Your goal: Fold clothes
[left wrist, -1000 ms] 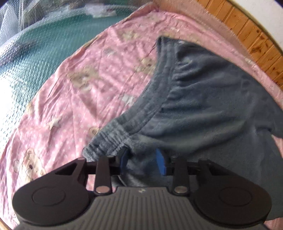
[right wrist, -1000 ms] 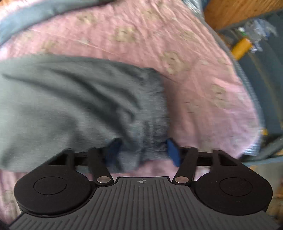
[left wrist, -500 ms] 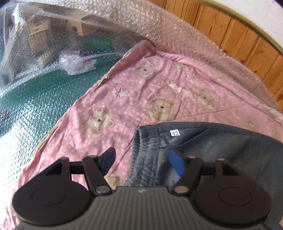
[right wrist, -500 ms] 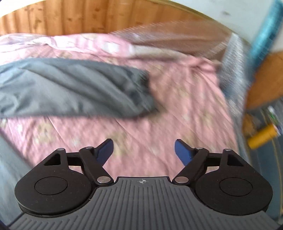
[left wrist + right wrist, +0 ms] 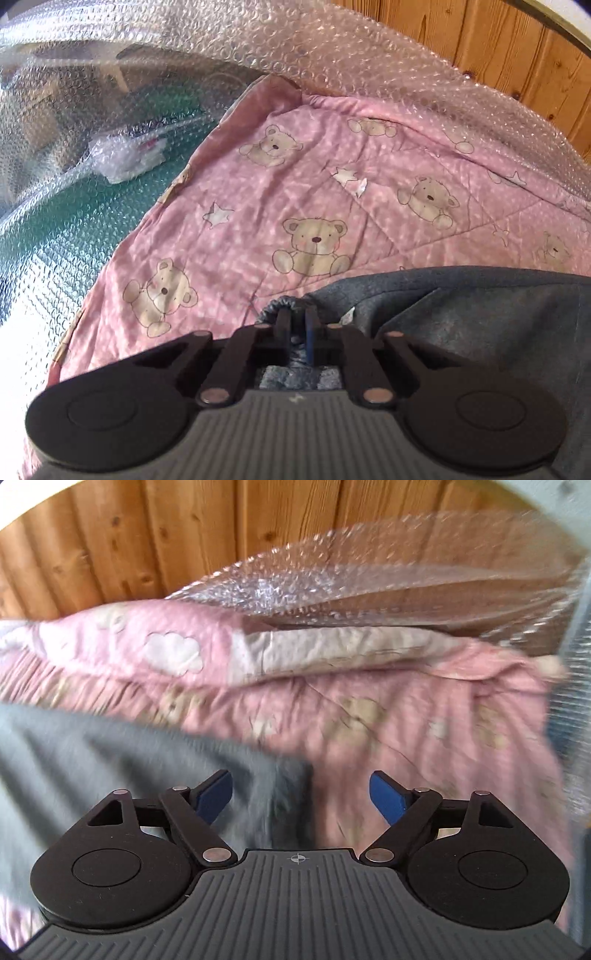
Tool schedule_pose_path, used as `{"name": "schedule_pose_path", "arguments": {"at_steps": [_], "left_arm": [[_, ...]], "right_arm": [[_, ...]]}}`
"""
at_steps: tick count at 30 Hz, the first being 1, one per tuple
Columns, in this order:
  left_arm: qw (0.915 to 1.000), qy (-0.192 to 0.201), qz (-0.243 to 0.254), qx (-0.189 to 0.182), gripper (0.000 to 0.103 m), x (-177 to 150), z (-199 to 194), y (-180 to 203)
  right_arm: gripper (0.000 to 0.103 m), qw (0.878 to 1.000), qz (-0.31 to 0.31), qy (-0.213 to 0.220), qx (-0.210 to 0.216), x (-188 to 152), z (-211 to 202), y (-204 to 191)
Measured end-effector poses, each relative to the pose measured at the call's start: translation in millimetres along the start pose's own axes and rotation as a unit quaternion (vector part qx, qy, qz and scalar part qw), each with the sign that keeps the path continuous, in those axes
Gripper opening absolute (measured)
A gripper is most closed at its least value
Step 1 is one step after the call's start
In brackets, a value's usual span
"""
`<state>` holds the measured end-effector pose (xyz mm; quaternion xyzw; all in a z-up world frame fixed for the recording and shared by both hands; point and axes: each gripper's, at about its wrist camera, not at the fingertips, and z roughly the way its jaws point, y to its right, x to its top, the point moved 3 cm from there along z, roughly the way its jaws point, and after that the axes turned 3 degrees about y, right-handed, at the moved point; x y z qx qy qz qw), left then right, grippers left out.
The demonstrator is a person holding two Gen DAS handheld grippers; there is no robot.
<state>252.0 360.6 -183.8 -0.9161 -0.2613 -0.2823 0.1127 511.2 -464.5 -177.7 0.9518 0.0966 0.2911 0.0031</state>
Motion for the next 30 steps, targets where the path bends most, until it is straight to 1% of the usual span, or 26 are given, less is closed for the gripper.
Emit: {"name": "schedule_pose_path", "arguments": {"at_steps": [1,2,3,5,6,8,10,11,12,13,15,17,19,22,23,24,25,26,27,28,30], "left_arm": [[1.0,0.005,-0.002,0.0,0.007,-0.3,-4.0,-1.1],[1.0,0.008,-0.004,-0.002,0.007,-0.6,-7.9,-2.6],[0.9999,0.011,-0.009,-0.005,0.007,-1.2,-12.6,-5.2],[0.9994,0.019,-0.024,-0.016,0.007,-2.9,-23.8,-13.4],[0.999,0.023,-0.031,-0.022,0.006,-3.7,-29.5,-17.5],[0.9977,0.03,-0.048,-0.038,0.006,-8.7,-45.0,-28.1],[0.9963,0.031,-0.063,-0.05,0.006,-20.2,-62.1,-40.3],[0.9959,0.028,-0.071,-0.05,0.006,-29.7,-69.8,-47.4],[0.9954,0.025,-0.078,-0.051,0.006,-39.1,-77.5,-54.5],[0.9948,0.018,-0.087,-0.05,0.006,-50.1,-82.2,-61.0],[0.9932,-0.005,-0.107,-0.046,0.007,-76.5,-83.6,-72.4],[0.9906,-0.028,-0.128,-0.042,0.008,-102.8,-85.0,-83.8],[0.986,-0.041,-0.156,-0.042,0.01,-122.9,-83.7,-93.0],[0.979,-0.049,-0.191,-0.052,0.01,-138.0,-84.3,-101.5],[0.9779,-0.047,-0.197,-0.053,0.014,-140.2,-87.0,-103.8],[0.9771,-0.044,-0.201,-0.055,0.023,-142.2,-90.4,-106.2],[0.9763,-0.042,-0.205,-0.055,0.028,-144.9,-94.2,-109.0],[0.9752,-0.04,-0.211,-0.054,0.037,-148.3,-97.9,-112.6],[0.9735,-0.04,-0.219,-0.054,0.04,-151.3,-100.5,-117.1],[0.9708,-0.04,-0.23,-0.054,0.041,-155.1,-102.5,-122.5],[0.9622,-0.044,-0.264,-0.053,0.044,-164.8,-105.7,-133.5]], "right_arm": [[0.072,1.0,0.0,-0.015,0.011,2.2,13.7,-0.6],[0.054,0.999,-0.001,-0.033,0.025,2.3,25.5,-1.3],[0.022,0.998,-0.004,-0.043,0.037,2.3,31.5,-2.7],[0.02,0.998,-0.019,-0.029,0.056,1.7,23.0,-7.8],[0.02,0.997,-0.032,-0.005,0.066,0.5,6.3,-11.1],[0.02,0.994,-0.057,0.054,0.077,-9.4,-43.1,-17.0],[0.02,0.986,-0.087,0.103,0.099,-35.7,-102.6,-23.1],[0.02,0.983,-0.103,0.109,0.102,-55.0,-127.5,-24.6],[0.02,0.984,-0.113,0.1,0.099,-75.7,-146.1,-24.1],[0.02,0.985,-0.117,0.086,0.094,-97.0,-159.0,-22.2],[0.02,0.991,-0.099,0.049,0.08,-145.4,-167.9,-16.0],[0.02,0.996,-0.065,0.014,0.054,-188.6,-166.6,-10.6],[0.021,0.999,-0.028,-0.005,0.027,-218.2,-161.6,-11.0],[0.023,0.999,0.041,-0.016,-0.006,-240.3,-158.1,-10.5],[0.028,0.997,0.066,-0.019,-0.018,-245.5,-158.0,-9.8],[0.038,0.995,0.094,-0.021,-0.032,-249.0,-160.3,-8.0],[0.045,0.991,0.126,-0.021,-0.042,-252.9,-163.8,-4.9],[0.053,0.986,0.159,-0.021,-0.048,-257.8,-167.1,0.0],[0.053,0.98,0.193,-0.021,-0.053,-262.7,-170.4,4.9],[0.053,0.972,0.225,-0.023,-0.057,-269.0,-173.7,9.3],[0.053,0.955,0.288,-0.027,-0.059,-285.5,-180.2,16.7]]}}
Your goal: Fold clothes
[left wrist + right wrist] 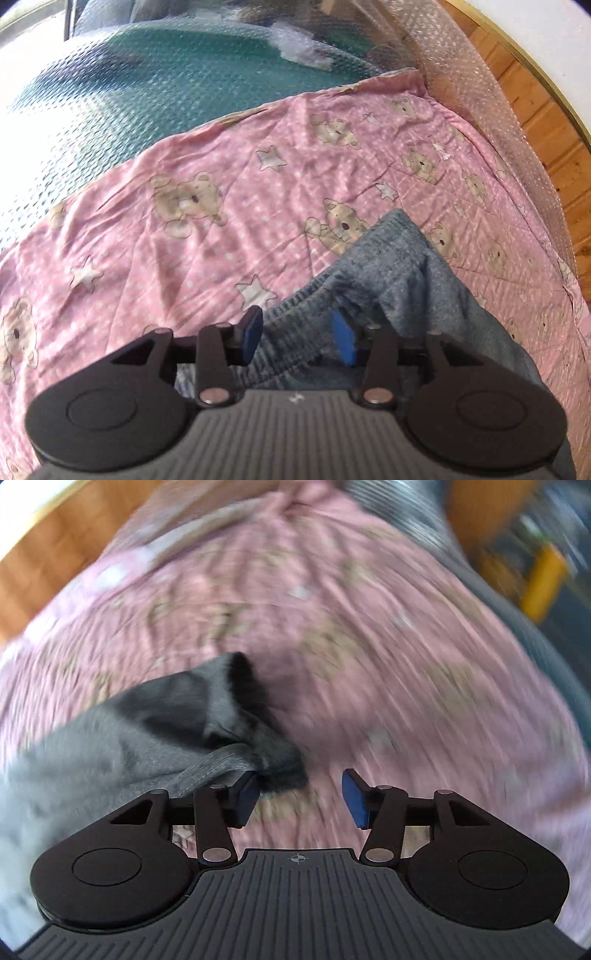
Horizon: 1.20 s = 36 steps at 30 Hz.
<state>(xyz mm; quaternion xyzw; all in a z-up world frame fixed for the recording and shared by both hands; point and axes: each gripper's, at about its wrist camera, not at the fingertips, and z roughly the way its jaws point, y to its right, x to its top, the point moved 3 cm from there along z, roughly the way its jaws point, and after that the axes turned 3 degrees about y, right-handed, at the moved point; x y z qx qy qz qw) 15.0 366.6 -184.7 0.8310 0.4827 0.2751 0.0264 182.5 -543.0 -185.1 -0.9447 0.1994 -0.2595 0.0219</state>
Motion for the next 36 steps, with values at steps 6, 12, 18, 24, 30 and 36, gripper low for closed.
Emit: {"name": "schedule_pose_path", "arguments": {"at_steps": [6,12,18,24,30,36], "left_arm": [[0.9921,-0.001,-0.11,-0.061,0.054,-19.0,-12.9,-15.6],[0.9827,-0.023,-0.143,-0.116,0.06,-42.2,0.1,10.6],[0.982,-0.026,-0.137,-0.127,0.064,-51.6,18.3,37.9],[0.9877,0.007,-0.096,-0.123,0.02,-32.9,27.7,69.5],[0.9856,0.008,-0.051,-0.161,0.006,-5.1,5.4,93.0],[0.9792,-0.019,-0.015,-0.201,0.006,1.0,-43.8,69.6]], "right_arm": [[0.064,0.966,0.242,0.001,0.095,-30.7,-13.1,34.2],[0.076,0.941,0.303,-0.022,0.151,-47.7,3.4,14.1],[0.079,0.945,0.297,-0.022,0.137,-49.9,21.4,-1.6],[0.005,0.955,0.264,-0.007,0.134,-29.5,28.6,-13.2],[0.0,0.958,0.232,0.069,0.154,-0.5,-25.5,-15.9],[0.0,0.949,0.226,0.149,0.16,-31.1,-137.1,19.6]]}}
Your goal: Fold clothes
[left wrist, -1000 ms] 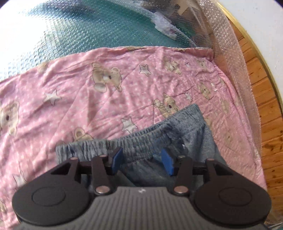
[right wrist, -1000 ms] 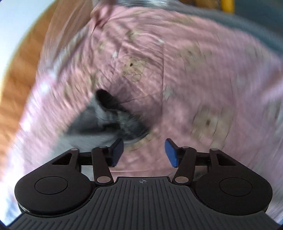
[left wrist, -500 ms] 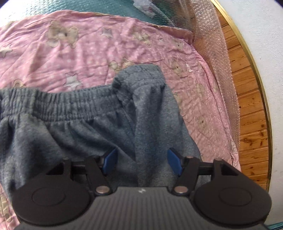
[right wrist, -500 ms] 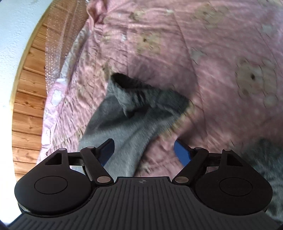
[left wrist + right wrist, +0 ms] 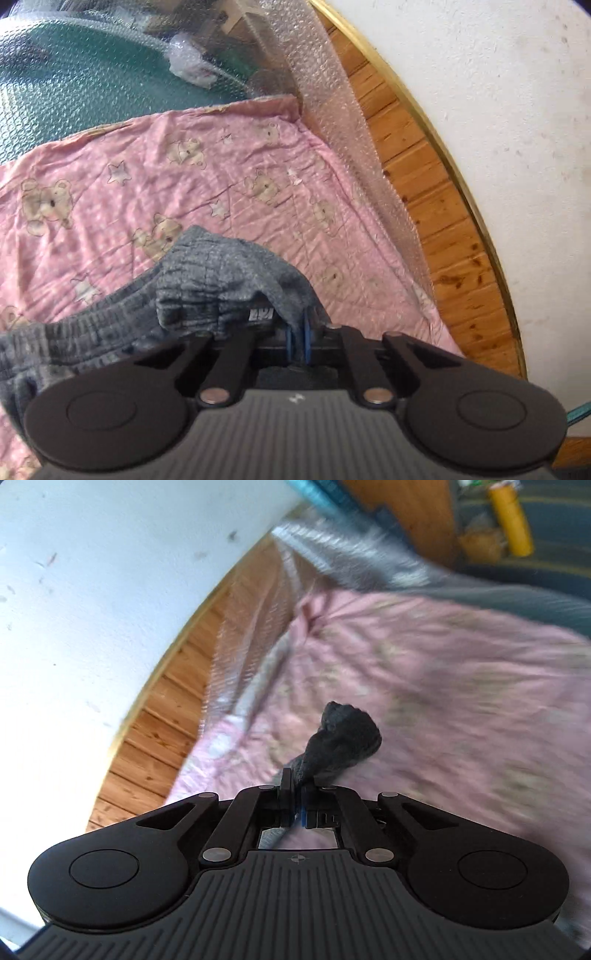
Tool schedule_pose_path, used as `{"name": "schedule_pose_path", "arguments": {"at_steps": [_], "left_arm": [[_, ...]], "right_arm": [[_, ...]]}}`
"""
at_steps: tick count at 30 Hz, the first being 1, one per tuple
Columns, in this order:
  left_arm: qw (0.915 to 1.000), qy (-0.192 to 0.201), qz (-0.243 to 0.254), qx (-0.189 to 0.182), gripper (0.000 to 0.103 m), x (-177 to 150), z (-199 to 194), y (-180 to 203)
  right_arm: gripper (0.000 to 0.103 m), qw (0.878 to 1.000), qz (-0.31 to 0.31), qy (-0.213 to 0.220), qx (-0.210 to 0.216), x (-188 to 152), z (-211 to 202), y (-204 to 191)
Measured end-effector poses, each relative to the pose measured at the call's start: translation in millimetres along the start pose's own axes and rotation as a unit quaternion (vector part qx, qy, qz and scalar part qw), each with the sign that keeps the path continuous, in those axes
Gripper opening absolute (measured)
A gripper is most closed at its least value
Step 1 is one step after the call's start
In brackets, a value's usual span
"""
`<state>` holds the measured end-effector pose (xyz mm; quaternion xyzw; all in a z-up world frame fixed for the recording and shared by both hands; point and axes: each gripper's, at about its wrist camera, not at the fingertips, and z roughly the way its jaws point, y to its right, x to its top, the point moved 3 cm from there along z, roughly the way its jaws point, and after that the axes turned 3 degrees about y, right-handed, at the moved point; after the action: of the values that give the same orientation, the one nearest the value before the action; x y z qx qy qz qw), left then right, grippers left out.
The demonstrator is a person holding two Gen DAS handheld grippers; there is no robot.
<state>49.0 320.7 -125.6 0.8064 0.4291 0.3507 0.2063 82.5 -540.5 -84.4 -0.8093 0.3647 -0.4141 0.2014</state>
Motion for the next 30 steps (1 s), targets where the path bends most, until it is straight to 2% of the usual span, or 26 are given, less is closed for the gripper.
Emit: {"name": "schedule_pose_path", "arguments": {"at_steps": [3,5,7,11,13,16,19,21,24,27,30], "left_arm": [[0.9969,-0.071,0.011,0.032,0.006,-21.3,4.5,-27.6],[0.9951,-0.086,-0.003,0.047,0.006,-30.0,13.3,-41.4],[0.9961,-0.078,-0.002,0.042,0.006,-26.3,24.7,-35.0],[0.998,-0.056,0.028,0.007,0.006,2.6,40.3,13.4],[0.9981,-0.042,0.042,-0.02,0.006,19.6,33.6,36.6],[0.9961,-0.035,0.067,-0.044,0.006,30.9,8.9,46.5],[0.993,-0.076,0.085,-0.03,0.006,17.7,0.3,21.9],[0.9898,-0.108,0.093,-0.001,0.006,-1.5,5.1,-4.5],[0.9872,-0.13,0.083,0.038,0.006,-22.5,18.3,-40.1],[0.9865,-0.126,0.09,0.054,0.006,-27.4,24.3,-48.6],[0.9858,-0.114,0.113,0.05,0.006,-18.9,20.6,-35.5]], "right_arm": [[0.0,0.997,0.047,-0.02,-0.057,-32.7,-28.3,53.7],[0.0,0.993,0.078,-0.037,-0.077,-50.4,-27.2,76.4],[0.0,0.99,0.1,-0.049,-0.083,-61.4,-19.5,88.3],[0.0,0.996,0.085,-0.023,-0.036,-29.8,2.1,48.1],[0.0,0.998,0.065,0.006,-0.003,-9.3,-9.3,20.6],[0.0,0.998,0.038,0.045,0.024,9.4,-55.3,4.7],[0.0,0.999,0.03,0.037,-0.012,-6.7,-86.1,37.0],[0.0,0.997,0.051,0.006,-0.062,-37.1,-82.0,76.5],[0.0,0.987,0.086,-0.043,-0.126,-85.9,-69.4,132.4],[0.0,0.984,0.096,-0.064,-0.139,-108.6,-60.1,152.8],[0.0,0.987,0.089,-0.056,-0.125,-100.1,-55.9,150.2]]}}
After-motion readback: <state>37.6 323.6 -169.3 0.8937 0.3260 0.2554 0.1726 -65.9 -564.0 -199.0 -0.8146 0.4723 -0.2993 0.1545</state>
